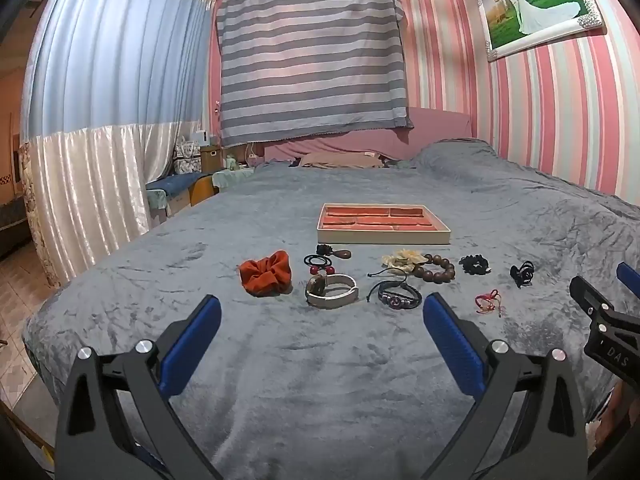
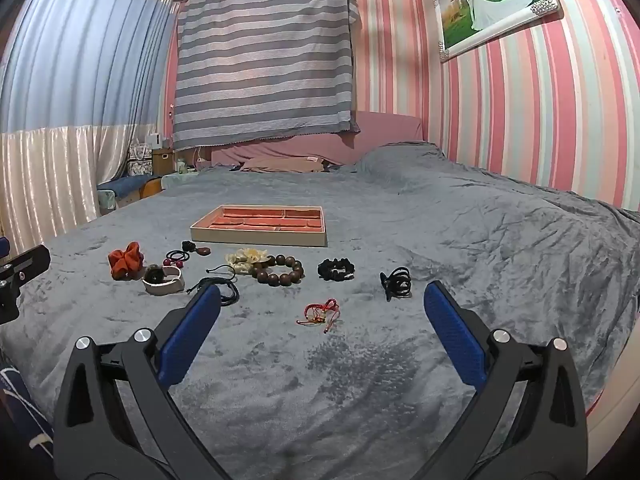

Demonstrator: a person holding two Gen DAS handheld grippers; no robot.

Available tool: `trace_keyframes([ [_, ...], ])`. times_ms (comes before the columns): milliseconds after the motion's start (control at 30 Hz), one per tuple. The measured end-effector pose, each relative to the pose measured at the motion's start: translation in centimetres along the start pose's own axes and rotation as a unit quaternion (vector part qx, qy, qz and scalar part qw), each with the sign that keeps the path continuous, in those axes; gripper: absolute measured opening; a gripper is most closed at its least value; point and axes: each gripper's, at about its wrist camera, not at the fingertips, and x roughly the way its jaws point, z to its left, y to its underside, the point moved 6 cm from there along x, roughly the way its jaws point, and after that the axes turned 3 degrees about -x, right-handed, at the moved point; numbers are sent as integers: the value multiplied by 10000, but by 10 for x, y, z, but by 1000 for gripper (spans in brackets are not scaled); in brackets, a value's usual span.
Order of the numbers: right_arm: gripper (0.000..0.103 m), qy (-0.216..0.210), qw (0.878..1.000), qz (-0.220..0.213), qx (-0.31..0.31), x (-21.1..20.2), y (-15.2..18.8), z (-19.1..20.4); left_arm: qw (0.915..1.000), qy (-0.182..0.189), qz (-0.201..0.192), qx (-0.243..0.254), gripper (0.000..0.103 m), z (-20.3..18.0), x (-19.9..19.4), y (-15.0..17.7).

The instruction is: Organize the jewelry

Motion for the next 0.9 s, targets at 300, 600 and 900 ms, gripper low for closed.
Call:
trace_keyframes([
  [300,99,19,10000,-51,-19,-2,-2,0,10000,26,-52,41,99,-7,-2,2],
  [600,99,66,9999,-141,-26,-6,-3,-1,10000,41,-30,47,99,-7,-4,-2],
  [900,99,72,9998,-159,-23,-7,-4,-1,10000,39,-58,34,99,-7,-6,-3],
])
